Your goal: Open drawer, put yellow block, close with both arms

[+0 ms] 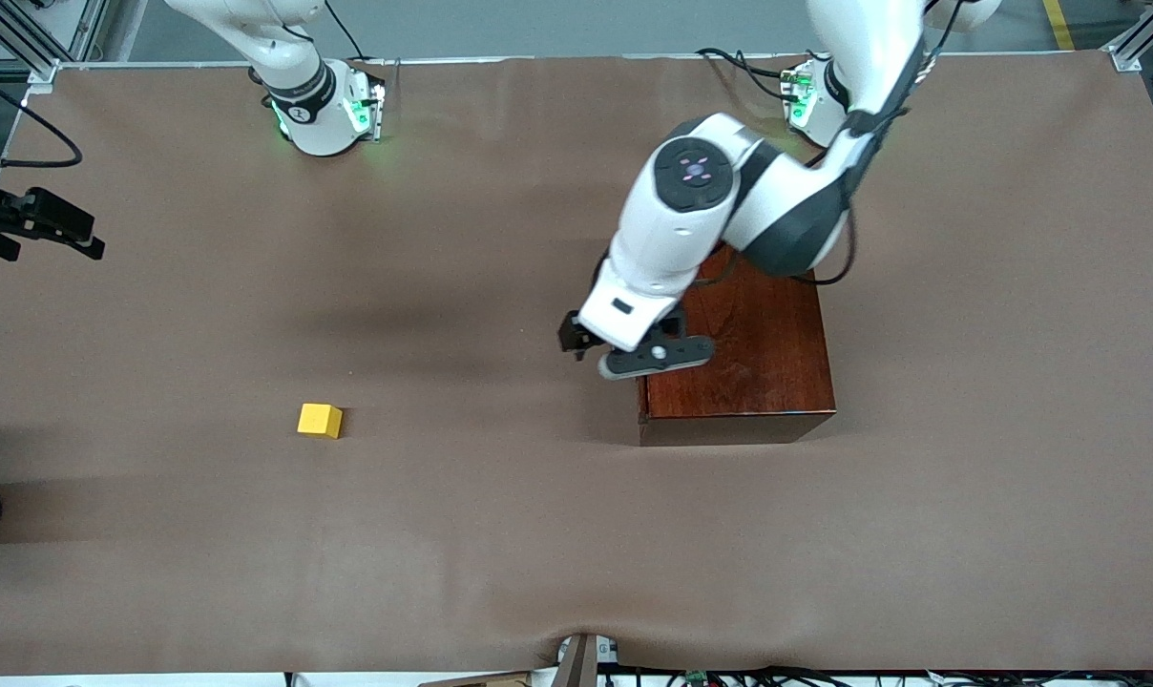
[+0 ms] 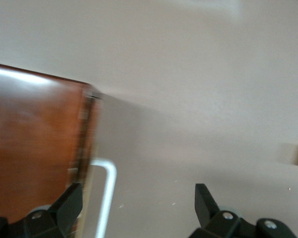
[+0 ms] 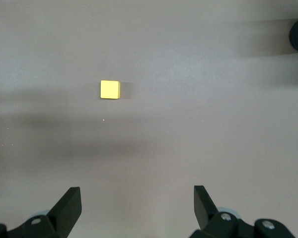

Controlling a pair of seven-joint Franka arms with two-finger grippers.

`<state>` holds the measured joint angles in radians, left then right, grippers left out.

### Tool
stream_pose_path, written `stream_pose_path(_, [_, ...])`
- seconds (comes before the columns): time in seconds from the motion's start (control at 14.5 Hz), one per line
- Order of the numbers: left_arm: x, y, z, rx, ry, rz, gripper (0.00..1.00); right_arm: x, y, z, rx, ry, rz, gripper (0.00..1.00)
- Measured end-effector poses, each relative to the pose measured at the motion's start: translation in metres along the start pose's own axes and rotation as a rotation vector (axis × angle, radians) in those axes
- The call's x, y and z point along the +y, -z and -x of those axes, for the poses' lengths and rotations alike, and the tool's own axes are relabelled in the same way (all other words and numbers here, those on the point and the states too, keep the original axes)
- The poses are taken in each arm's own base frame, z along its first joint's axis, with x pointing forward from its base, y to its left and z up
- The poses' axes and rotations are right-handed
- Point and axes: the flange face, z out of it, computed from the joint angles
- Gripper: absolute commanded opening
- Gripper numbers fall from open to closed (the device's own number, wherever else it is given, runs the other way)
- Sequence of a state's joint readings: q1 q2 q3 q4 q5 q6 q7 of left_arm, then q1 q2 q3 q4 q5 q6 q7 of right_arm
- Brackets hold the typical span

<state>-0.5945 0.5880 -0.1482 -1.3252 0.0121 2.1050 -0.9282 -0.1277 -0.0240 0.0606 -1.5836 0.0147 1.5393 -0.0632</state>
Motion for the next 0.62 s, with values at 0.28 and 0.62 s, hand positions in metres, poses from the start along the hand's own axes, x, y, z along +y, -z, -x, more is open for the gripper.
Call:
stream_pose_path(0.28, [0.025,-0.06,0.042,0.015,-0.079,-0.1,1.0,0.0,0.0,0.0,0.0,0.0,0.0,1.0])
stream_pose_path(0.62, [0.017,-0.073,0.054,-0.012,-0.107,-0.249,1.0,0.0,0.0,0.0,0.0,0.0,0.0,1.0])
